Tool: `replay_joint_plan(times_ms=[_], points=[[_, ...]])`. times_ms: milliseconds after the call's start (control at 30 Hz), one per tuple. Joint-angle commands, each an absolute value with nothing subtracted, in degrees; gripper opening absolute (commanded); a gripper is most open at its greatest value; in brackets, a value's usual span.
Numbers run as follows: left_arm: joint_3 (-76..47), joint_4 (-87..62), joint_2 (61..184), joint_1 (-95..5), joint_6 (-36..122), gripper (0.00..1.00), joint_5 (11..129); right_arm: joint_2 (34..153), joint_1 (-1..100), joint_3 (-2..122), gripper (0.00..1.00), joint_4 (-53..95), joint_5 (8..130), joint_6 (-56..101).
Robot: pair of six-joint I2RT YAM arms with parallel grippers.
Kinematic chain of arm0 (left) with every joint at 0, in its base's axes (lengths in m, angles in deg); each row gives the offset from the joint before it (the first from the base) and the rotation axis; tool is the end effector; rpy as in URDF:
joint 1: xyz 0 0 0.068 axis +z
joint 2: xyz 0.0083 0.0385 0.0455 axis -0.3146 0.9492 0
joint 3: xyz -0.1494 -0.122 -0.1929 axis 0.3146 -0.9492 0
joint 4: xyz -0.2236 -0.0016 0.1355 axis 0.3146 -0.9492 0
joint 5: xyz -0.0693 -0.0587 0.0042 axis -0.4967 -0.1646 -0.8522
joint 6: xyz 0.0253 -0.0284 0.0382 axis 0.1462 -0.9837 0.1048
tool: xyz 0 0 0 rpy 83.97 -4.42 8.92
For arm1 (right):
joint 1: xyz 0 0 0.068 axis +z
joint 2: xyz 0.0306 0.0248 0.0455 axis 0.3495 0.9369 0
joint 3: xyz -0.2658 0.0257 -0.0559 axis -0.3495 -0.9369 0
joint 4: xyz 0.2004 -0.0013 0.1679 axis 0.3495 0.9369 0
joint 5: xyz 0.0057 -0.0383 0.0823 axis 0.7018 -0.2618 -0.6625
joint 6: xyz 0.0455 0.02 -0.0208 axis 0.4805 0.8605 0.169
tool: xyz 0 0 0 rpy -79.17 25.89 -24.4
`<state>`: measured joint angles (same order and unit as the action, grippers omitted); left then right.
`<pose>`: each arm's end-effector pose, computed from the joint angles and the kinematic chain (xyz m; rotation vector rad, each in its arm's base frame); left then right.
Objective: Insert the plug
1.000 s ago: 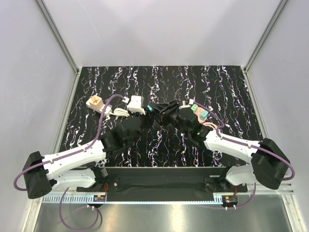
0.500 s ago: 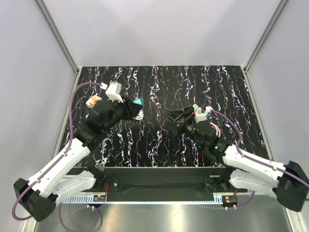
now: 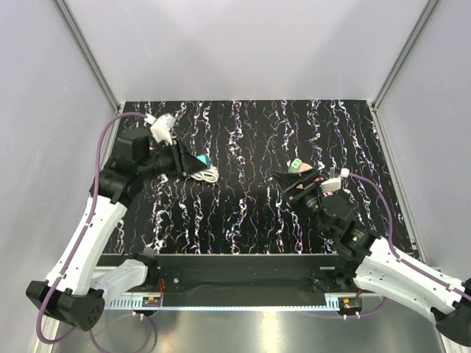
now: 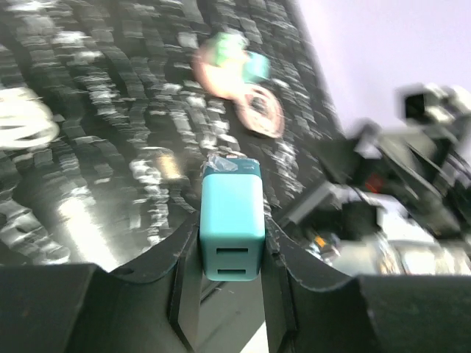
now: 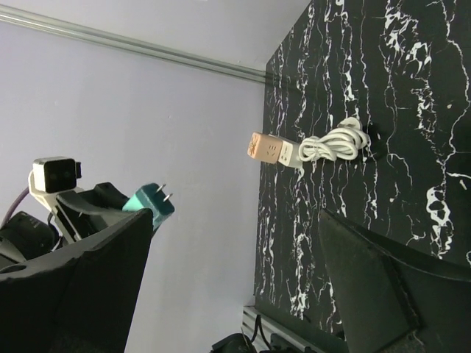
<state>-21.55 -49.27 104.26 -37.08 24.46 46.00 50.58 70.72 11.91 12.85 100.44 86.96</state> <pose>0.1878 -0.0839 0.3823 0.1686 2.1323 -1.0948 0.1204 0.1227 0.2852 0.6544 1.6582 1.2682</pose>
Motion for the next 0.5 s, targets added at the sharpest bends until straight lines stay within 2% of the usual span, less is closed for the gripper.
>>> replay_joint_plan(times_ms=[0, 233, 333, 467], points=[[-15.8, -56.7, 104.7, -35.6, 23.6, 0.00, 59.4, 48.6, 71.0, 11.4, 1.00, 14.3, 104.1, 83.4], [-12.6, -61.5, 106.9, -34.4, 10.9, 0.00, 80.6, 43.9, 71.1, 11.1, 1.00, 17.0, 105.3, 82.0], [-6.6, -68.9, 111.6, -34.3, 6.5, 0.00, 93.1, 41.9, 71.1, 11.1, 1.00, 18.8, 106.2, 81.4], [-2.5, -74.4, 119.6, -32.8, 0.5, 0.00, 100.2, 40.4, 71.1, 11.1, 1.00, 19.9, 107.4, 80.7]])
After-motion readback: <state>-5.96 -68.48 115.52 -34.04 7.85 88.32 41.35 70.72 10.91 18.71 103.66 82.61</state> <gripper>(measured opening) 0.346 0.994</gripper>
